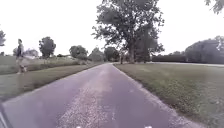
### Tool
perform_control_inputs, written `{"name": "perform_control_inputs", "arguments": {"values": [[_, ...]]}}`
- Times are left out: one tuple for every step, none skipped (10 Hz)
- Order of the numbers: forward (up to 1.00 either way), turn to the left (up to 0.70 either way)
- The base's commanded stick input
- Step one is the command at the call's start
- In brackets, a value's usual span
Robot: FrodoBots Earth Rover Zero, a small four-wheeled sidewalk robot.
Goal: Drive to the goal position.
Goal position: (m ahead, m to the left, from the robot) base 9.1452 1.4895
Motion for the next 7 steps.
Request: {"name": "perform_control_inputs", "arguments": {"values": [[0.05,0.00],[0.05,0.00],[0.06,0.00],[0.06,0.00],[0.06,0.00],[0.07,0.00],[0.23,0.00]]}}
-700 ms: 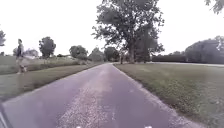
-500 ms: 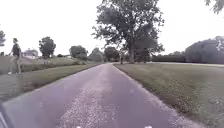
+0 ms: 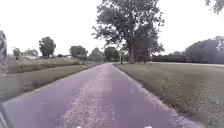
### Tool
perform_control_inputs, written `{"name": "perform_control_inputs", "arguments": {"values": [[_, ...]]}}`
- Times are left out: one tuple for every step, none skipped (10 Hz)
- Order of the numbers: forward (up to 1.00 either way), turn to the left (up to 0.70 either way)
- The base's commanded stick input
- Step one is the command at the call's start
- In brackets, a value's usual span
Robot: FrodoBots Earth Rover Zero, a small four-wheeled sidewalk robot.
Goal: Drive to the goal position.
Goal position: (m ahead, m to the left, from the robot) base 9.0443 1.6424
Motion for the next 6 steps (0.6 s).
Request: {"name": "perform_control_inputs", "arguments": {"values": [[0.70,0.00],[0.70,0.00],[0.70,0.00],[0.70,0.00],[0.70,0.00],[0.68,0.00]]}}
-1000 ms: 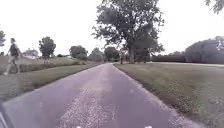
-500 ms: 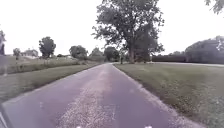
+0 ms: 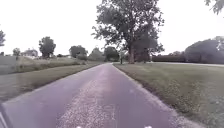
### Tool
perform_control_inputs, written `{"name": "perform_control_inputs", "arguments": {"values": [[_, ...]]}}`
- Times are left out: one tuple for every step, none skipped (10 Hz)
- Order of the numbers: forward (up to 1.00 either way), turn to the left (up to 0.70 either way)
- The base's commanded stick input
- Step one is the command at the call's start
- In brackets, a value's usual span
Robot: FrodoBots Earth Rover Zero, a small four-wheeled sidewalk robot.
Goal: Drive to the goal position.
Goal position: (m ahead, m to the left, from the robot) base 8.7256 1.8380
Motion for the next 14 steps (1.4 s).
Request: {"name": "perform_control_inputs", "arguments": {"values": [[0.66,0.00],[0.64,0.00],[0.61,0.00],[0.61,0.00],[0.64,0.00],[0.67,0.00],[0.68,0.00],[0.68,0.00],[0.68,0.00],[0.68,0.00],[0.68,0.01],[0.68,0.01],[0.69,0.02],[0.69,0.03]]}}
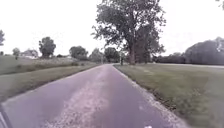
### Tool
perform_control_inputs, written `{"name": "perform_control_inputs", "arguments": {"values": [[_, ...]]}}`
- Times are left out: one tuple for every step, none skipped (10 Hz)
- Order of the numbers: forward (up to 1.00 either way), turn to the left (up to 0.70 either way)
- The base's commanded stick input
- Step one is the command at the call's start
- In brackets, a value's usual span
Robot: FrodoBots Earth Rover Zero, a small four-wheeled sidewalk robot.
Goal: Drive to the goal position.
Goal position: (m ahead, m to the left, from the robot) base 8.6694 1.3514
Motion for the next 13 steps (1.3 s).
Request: {"name": "perform_control_inputs", "arguments": {"values": [[0.69,0.03],[0.69,0.02],[0.70,0.00],[0.70,0.00],[0.70,0.00],[0.70,0.00],[0.70,0.00],[0.70,0.00],[0.70,0.00],[0.70,0.00],[0.70,0.00],[0.70,0.00],[0.70,0.00]]}}
